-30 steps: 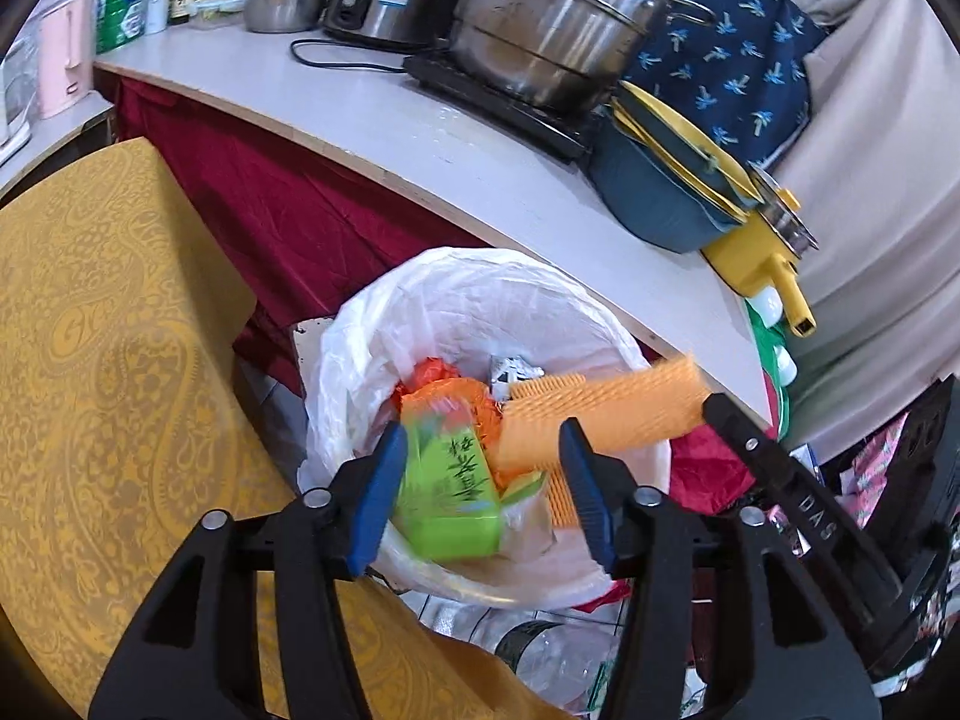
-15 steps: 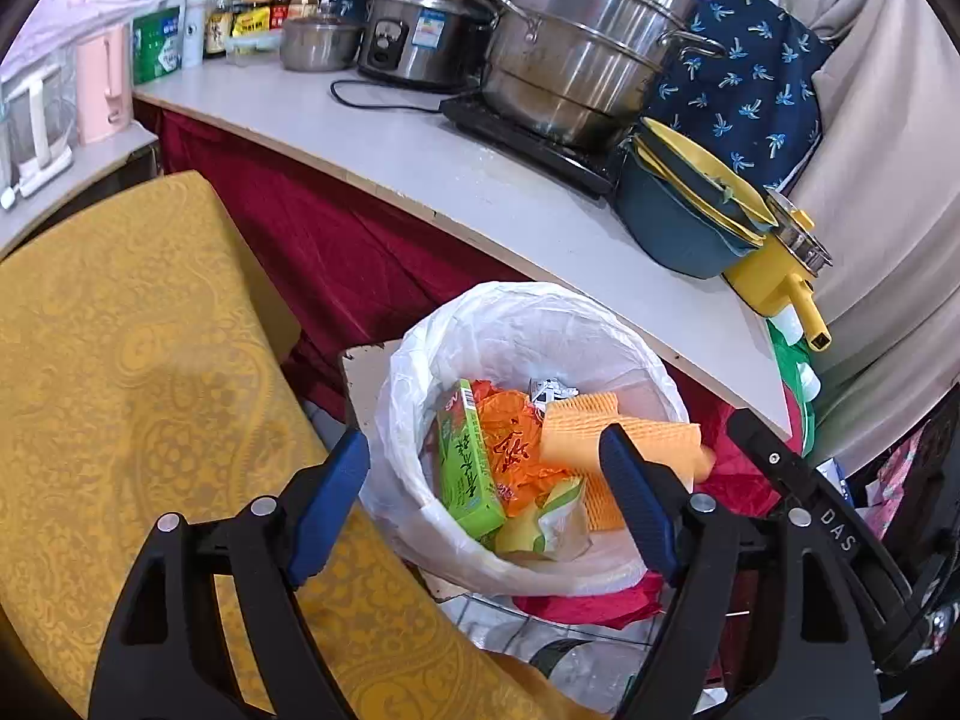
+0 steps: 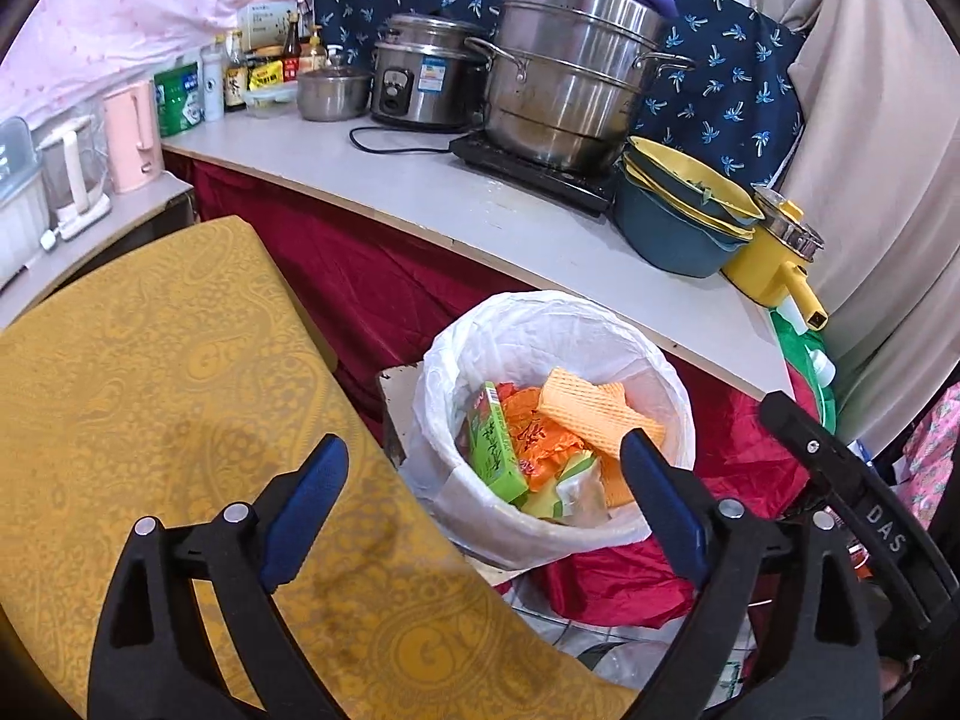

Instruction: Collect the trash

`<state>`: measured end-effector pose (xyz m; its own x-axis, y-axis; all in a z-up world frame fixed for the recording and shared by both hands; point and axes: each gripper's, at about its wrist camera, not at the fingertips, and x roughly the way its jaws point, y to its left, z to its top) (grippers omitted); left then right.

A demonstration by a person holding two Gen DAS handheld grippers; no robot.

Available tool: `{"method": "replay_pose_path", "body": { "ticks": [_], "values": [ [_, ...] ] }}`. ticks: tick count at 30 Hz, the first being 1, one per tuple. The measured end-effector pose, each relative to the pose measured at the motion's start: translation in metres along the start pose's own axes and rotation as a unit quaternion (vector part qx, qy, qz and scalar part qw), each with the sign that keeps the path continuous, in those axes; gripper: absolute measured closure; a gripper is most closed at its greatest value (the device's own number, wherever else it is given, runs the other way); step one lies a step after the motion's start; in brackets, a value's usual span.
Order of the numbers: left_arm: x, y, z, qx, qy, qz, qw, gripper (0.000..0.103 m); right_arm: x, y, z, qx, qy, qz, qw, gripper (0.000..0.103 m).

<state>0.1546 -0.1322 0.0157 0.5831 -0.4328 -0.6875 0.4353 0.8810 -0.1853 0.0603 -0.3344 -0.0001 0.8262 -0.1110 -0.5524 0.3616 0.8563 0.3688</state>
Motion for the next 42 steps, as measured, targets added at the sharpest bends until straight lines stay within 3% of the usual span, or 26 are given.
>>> {"method": "replay_pose_path", "body": {
  "ticks": [9, 16, 19, 25, 29, 42],
  "values": [
    [-0.022, -0.002, -0.014, 0.027, -0.017, 0.035, 0.9989, 0.012, -0.021, 0.020, -0.014, -0.044, 0.000, -0.015, 0.999, 0.043],
    [-0.034, 0.008, -0.029, 0.021, -0.012, 0.056, 0.9981, 0.012, -0.036, 0.029, -0.031, -0.086, 0.007, -0.032, 0.996, 0.022],
    [-0.038, 0.012, -0.035, 0.017, -0.013, 0.064, 0.9977, 0.012, -0.041, 0.032, -0.039, -0.106, 0.014, -0.042, 0.993, 0.019],
    [-0.044, 0.017, -0.049, 0.010, -0.007, 0.079, 0.9968, 0.012, -0.047, 0.031, -0.049, -0.107, 0.026, -0.049, 0.993, 0.017],
    [-0.047, 0.019, -0.057, 0.008, -0.004, 0.087, 0.9962, 0.012, -0.051, 0.032, -0.056, -0.106, 0.033, -0.045, 0.993, 0.007],
    [-0.052, 0.015, -0.073, 0.013, -0.010, 0.100, 0.9948, 0.008, -0.055, 0.030, -0.072, -0.116, 0.034, -0.050, 0.991, 0.007]
  ]
}}
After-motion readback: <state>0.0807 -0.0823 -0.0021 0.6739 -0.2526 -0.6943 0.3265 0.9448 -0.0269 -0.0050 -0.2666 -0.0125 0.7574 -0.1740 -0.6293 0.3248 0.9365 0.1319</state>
